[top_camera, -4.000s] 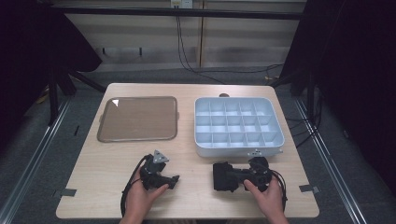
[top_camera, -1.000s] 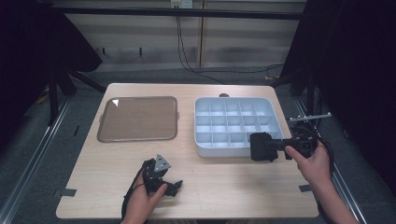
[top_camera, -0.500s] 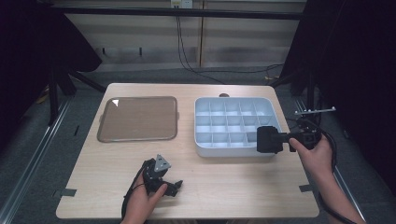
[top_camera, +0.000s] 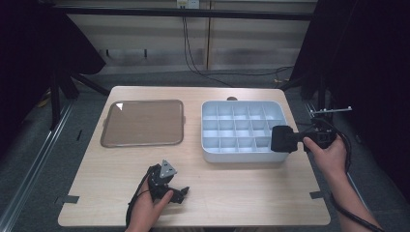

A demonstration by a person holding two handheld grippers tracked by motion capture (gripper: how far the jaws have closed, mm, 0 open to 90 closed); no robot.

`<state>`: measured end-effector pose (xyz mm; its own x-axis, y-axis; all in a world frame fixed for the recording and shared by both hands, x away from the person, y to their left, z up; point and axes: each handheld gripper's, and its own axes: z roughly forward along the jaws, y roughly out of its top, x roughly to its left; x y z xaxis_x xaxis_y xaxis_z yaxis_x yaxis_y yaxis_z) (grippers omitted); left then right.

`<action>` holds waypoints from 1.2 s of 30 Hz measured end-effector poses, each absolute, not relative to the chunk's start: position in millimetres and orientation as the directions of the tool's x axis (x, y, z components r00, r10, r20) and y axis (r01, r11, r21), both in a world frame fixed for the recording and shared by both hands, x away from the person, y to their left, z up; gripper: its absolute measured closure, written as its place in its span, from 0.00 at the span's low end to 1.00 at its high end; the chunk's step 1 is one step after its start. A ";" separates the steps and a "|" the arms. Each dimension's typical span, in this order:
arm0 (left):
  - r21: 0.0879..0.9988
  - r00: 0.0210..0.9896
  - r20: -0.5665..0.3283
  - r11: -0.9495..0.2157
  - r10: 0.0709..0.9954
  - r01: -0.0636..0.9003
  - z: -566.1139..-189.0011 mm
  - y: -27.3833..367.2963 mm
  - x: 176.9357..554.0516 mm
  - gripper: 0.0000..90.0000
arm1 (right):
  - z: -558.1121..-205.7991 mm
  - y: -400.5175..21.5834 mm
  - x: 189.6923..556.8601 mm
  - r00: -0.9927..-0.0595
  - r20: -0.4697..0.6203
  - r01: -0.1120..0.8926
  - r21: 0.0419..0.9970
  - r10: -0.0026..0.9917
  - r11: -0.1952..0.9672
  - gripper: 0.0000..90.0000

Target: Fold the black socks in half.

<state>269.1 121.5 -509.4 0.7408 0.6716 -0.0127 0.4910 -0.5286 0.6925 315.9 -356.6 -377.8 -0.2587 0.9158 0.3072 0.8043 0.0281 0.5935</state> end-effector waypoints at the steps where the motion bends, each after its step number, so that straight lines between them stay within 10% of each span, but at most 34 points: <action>1: 0.691 0.740 -0.011 -0.530 0.672 0.491 -509.2 121.5 269.0 0.00 | -377.8 -357.5 316.7 -0.256 0.307 0.804 0.593 0.917 0.026 0.76; 36: 0.690 0.740 -0.005 -0.533 0.673 0.489 -509.1 121.6 269.2 0.00 | -400.2 -370.5 334.8 -0.222 0.278 0.828 0.560 0.934 0.030 0.75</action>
<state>269.2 121.6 -509.1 0.7399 0.6727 -0.0054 0.4894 -0.5327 0.6905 334.8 -370.5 -400.2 -0.2221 0.9344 0.2784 0.8277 0.0297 0.5604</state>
